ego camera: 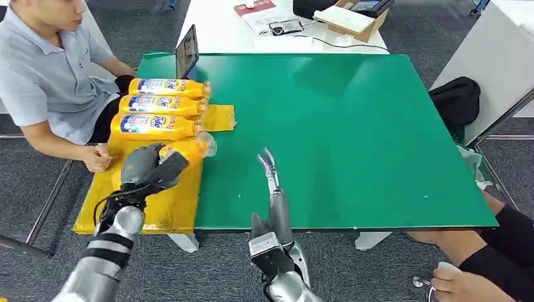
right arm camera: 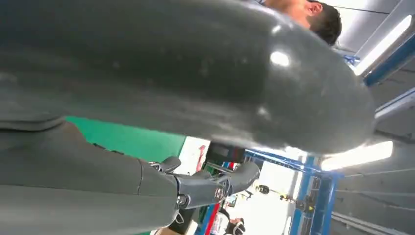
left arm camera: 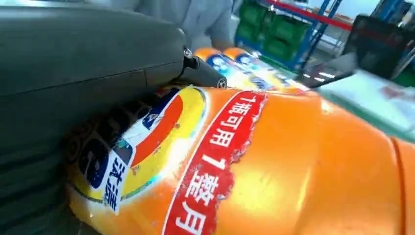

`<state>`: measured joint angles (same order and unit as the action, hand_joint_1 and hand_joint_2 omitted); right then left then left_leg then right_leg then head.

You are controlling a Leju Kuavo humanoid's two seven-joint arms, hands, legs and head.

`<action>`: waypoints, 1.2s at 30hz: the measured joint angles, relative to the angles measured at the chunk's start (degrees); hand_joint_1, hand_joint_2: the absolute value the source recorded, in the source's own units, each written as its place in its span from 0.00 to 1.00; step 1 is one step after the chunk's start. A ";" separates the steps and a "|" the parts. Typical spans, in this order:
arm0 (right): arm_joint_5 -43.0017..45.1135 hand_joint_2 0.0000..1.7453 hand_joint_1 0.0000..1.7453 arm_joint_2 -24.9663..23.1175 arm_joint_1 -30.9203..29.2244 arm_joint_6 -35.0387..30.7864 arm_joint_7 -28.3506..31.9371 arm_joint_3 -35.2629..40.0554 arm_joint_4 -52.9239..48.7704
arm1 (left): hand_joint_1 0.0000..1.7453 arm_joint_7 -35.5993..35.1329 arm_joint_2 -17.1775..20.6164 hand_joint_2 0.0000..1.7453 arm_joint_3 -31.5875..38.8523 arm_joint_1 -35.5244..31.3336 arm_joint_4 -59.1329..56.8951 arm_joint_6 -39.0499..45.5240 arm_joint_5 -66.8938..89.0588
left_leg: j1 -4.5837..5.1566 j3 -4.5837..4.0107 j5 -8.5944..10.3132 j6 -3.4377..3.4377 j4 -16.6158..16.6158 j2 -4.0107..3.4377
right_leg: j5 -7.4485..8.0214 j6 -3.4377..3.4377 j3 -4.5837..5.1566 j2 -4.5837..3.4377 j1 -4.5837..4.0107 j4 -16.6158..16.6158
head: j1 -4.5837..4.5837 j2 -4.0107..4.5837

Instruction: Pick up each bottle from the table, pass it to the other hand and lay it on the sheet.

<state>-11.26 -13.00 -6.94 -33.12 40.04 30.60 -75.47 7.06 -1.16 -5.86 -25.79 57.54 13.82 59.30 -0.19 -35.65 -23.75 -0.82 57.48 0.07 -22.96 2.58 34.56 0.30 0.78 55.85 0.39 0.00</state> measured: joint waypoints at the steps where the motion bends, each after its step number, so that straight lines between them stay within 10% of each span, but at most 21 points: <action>1: 0.18 0.00 0.00 0.00 0.00 0.38 0.00 0.00 0.00 | 1.00 -0.11 0.39 1.00 -0.26 -1.04 -2.19 0.48 1.91 | 0.00 0.00 0.00 0.00 0.00 -0.04 | 0.00 0.00 0.00 -0.01 0.00 0.01 | 0.02 0.00; 6: 0.46 0.00 0.00 0.00 -0.04 2.17 0.00 0.26 0.04 | 0.88 -2.55 1.25 1.00 -1.81 -3.75 -11.69 2.03 8.33 | 0.00 -0.03 0.02 -0.01 0.00 -0.02 | -0.01 0.00 -0.01 0.00 0.01 0.02 | 0.00 0.00; 7: 0.42 1.00 0.00 0.00 -0.11 2.61 0.00 0.30 0.28 | 0.86 -3.75 1.40 1.00 -2.25 -4.42 -13.72 1.73 10.23 | 0.00 -0.04 0.02 -0.01 0.00 -0.03 | -0.01 0.00 -0.01 0.00 0.01 0.02 | 0.00 0.00; 13: -0.30 1.00 0.00 -0.02 -0.69 3.68 0.00 0.61 2.40 | 0.82 -5.07 1.53 1.00 -3.91 -8.06 -22.80 3.32 14.57 | 0.02 0.13 -0.01 0.00 -0.02 0.12 | -0.04 0.00 -0.23 0.06 0.02 -0.01 | 0.02 0.00; 16: -0.35 1.00 0.00 -0.02 -0.80 3.72 0.00 0.83 3.19 | 0.54 -5.09 1.38 1.00 -4.13 -9.16 -25.11 3.56 14.83 | 0.01 0.30 -0.01 0.01 -0.03 0.12 | -0.06 -0.02 -0.38 0.05 0.01 -0.01 | 0.02 0.00; 18: -0.35 1.00 0.00 -0.02 -0.81 3.76 0.00 0.85 3.56 | 0.05 -5.09 1.31 1.00 -4.15 -9.66 -26.16 3.58 14.92 | 0.01 0.38 0.00 0.02 -0.04 0.12 | -0.05 -0.03 -0.44 0.04 0.00 0.00 | 0.00 0.00; 19: -0.44 1.00 0.00 -0.02 -0.82 4.12 0.00 0.85 3.78 | 0.00 -5.09 1.27 1.00 -4.13 -9.75 -26.48 3.56 14.94 | 0.01 0.43 0.00 0.03 -0.04 0.12 | -0.05 -0.03 -0.47 0.04 0.00 0.01 | 0.00 0.00; 36: -1.86 1.00 0.00 -0.02 -1.82 8.18 0.00 0.79 10.12 | 0.00 19.45 -5.09 1.00 3.98 -5.64 -23.18 -14.24 -11.07 | 0.07 0.71 0.02 -0.02 -0.03 0.25 | -0.07 0.00 -0.84 0.17 0.05 -0.02 | 0.02 0.00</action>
<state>-13.11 -13.03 -8.76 -24.94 40.04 31.39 -65.35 26.51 -6.25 -1.88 -31.43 34.36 -0.42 48.23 -0.13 -34.94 -23.74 -0.84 57.44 0.32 -23.03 2.58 33.72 0.47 0.84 55.84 0.42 0.00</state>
